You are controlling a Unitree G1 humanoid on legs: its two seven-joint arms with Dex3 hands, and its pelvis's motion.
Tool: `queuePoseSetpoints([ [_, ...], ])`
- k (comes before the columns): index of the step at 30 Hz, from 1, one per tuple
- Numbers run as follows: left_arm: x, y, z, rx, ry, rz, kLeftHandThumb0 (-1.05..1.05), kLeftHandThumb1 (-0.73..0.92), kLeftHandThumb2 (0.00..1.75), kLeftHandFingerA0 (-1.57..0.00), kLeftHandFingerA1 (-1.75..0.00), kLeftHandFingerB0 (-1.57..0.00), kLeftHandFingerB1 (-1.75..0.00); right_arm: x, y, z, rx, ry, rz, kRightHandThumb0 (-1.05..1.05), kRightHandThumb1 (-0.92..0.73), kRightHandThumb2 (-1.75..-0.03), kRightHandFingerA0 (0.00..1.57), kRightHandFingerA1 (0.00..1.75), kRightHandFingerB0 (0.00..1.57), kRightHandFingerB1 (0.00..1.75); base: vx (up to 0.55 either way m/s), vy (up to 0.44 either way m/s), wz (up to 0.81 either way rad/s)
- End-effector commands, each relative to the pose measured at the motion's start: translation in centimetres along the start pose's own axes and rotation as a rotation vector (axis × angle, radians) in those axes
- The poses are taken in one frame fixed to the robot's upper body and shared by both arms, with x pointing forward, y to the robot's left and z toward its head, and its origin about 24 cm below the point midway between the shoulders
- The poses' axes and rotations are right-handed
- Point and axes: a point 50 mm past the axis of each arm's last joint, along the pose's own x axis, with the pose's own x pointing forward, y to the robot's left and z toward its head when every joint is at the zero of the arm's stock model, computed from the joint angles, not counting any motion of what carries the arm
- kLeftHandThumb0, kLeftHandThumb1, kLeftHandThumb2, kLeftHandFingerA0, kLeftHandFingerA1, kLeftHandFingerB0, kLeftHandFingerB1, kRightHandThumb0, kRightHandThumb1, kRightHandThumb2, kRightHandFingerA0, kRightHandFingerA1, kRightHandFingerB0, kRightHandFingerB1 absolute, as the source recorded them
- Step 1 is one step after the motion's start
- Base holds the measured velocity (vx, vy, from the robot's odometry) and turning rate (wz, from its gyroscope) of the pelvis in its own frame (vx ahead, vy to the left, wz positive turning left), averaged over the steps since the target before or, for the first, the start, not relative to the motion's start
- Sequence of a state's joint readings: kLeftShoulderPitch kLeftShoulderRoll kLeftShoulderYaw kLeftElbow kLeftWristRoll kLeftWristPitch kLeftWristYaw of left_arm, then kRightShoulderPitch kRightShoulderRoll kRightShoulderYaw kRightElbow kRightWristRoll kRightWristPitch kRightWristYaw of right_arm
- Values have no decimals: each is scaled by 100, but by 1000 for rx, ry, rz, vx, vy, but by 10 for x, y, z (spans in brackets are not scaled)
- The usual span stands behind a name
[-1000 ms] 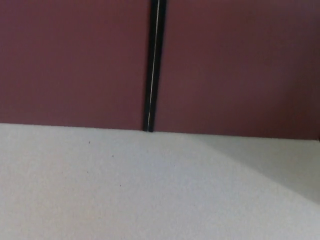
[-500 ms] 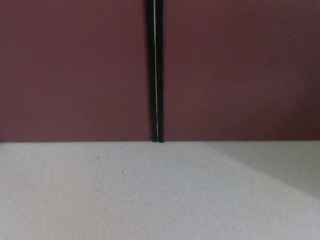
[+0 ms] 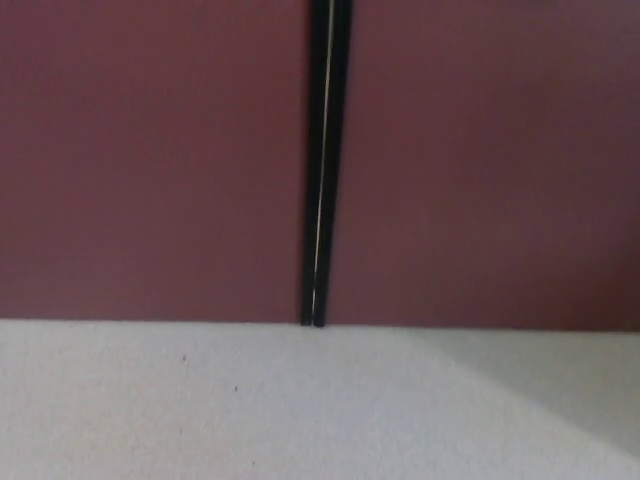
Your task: The robot walks towards the door handle and put its right hand on it and twist the handle
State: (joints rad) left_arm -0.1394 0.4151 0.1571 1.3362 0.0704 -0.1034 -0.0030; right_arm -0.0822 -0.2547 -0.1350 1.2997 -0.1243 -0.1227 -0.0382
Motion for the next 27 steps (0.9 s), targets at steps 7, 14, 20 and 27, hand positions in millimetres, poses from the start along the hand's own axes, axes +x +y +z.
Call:
queuePoseSetpoints([
  [7,-5,-1,-25,-3,58,-47,-30,58,57,-62,-46,-45,-39,-6,-2,-26,-21,55,5,-5,-65,-58,63,49,44,40,268,-70,9],
  [14,-10,0,-44,4,99,-46,-28,59,58,-66,-48,-45,-39,-11,1,-40,-17,78,14,-4,-66,-58,63,50,43,40,322,-49,-2],
  [20,-12,2,-51,21,109,-43,-28,59,58,-66,-48,-45,-39,-12,1,-43,-29,84,21,-4,-65,-58,64,51,43,40,227,27,-5],
  [27,-12,3,-50,20,107,-44,-28,59,58,-67,-49,-45,-39,-12,3,-42,-79,58,12,-3,-65,-58,65,50,45,40,367,190,8],
])
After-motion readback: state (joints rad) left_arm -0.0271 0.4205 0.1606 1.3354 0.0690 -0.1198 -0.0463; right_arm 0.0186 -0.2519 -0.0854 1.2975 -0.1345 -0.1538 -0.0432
